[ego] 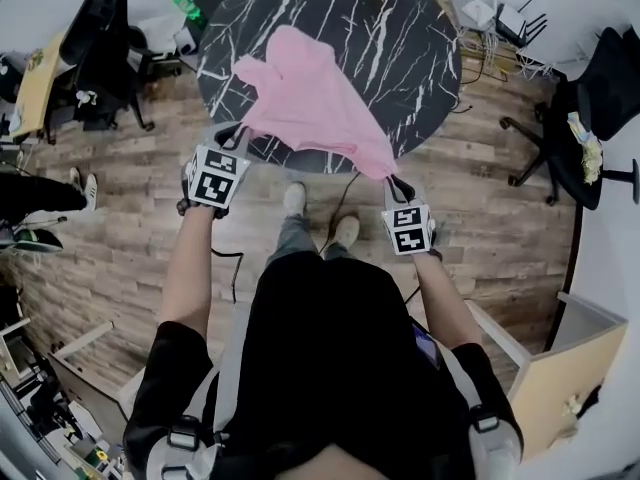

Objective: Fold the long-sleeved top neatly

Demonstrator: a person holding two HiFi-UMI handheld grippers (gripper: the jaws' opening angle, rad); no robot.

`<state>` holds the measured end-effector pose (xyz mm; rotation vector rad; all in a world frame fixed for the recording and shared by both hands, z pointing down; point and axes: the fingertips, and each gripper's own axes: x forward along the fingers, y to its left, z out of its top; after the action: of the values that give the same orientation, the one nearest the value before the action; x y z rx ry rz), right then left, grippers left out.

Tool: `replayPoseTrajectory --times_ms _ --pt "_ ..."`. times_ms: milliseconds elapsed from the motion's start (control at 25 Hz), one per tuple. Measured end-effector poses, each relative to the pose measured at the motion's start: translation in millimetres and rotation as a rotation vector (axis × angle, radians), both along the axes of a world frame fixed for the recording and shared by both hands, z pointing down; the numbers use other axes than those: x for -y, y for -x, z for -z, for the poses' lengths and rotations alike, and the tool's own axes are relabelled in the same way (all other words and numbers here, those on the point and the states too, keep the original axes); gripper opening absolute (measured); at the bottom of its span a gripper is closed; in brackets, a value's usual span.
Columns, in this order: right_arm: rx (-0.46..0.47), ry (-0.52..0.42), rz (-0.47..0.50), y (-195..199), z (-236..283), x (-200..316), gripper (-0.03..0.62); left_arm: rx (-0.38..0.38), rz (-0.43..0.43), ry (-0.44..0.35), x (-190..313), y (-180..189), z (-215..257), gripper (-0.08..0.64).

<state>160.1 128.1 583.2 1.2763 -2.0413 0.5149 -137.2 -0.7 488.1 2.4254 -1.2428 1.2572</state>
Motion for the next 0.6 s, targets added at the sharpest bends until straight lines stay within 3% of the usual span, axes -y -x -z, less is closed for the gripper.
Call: replayPoseTrajectory --times_ms 320,440,600 --pt "-0.066 0.071 0.106 23.3 -31.7 -13.8 0.042 0.049 0.012 0.074 7.8 31.4 -45.6 0.034" --pt "-0.038 0.077 0.09 28.0 -30.0 -15.4 0.088 0.042 -0.014 0.09 16.3 28.9 -60.0 0.034" --pt "-0.021 0.047 0.048 29.5 -16.7 -13.7 0.1 0.035 -0.046 0.123 22.6 23.8 -78.2 0.034"
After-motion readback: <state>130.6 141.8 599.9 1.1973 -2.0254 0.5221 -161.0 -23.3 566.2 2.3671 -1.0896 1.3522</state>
